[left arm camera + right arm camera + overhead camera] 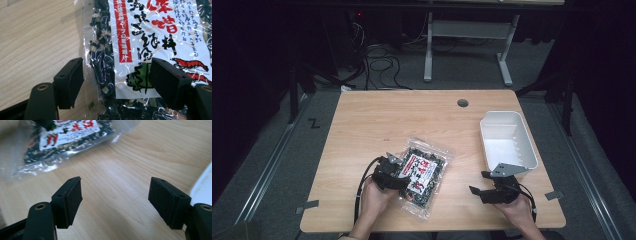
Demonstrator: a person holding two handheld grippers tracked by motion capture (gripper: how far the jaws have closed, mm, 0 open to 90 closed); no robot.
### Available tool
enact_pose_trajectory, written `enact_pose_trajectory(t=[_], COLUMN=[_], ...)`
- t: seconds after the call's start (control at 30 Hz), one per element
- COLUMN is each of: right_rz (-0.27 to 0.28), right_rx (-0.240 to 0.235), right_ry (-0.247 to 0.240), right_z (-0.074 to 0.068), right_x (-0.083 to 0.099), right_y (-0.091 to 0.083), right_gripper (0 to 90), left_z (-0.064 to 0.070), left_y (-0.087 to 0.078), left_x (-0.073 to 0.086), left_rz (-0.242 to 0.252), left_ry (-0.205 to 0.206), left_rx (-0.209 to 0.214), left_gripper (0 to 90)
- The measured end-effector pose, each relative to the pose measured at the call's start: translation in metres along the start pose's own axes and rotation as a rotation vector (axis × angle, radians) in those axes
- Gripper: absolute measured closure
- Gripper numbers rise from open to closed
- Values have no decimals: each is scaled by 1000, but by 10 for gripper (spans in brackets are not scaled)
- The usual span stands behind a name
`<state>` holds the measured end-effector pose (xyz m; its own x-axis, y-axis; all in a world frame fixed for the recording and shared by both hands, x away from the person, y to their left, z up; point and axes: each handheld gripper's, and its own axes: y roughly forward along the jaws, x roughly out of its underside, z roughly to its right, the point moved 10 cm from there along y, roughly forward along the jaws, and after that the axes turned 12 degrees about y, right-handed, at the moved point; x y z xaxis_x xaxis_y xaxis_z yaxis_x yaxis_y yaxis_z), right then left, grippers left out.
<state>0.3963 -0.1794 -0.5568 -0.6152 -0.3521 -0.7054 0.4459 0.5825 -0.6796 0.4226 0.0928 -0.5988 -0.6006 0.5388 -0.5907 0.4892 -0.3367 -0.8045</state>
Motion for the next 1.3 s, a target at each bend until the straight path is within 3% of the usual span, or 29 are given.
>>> enact_pose_trajectory(t=[0.17,0.37,0.67,0.97,1.3], right_rz=[7,7,-3,-82,-143], right_rx=[-2,12,37,65,78], right_ry=[-6,20,29,20,94], right_z=[0,2,5,6,18], right_x=[-3,-6,-22,-47,-59], right_y=[-2,-2,0,21,41], right_gripper=[294,323,371,399,472], left_z=[6,12,24,31,38], left_y=[0,0,-1,-2,-2], left_x=[-1,-2,-3,-2,-4], left_rz=[2,1,-1,3,4], left_ry=[26,55,107,133,164], left_rx=[25,46,73,87,106], left_gripper=[283,283,283,283,283])
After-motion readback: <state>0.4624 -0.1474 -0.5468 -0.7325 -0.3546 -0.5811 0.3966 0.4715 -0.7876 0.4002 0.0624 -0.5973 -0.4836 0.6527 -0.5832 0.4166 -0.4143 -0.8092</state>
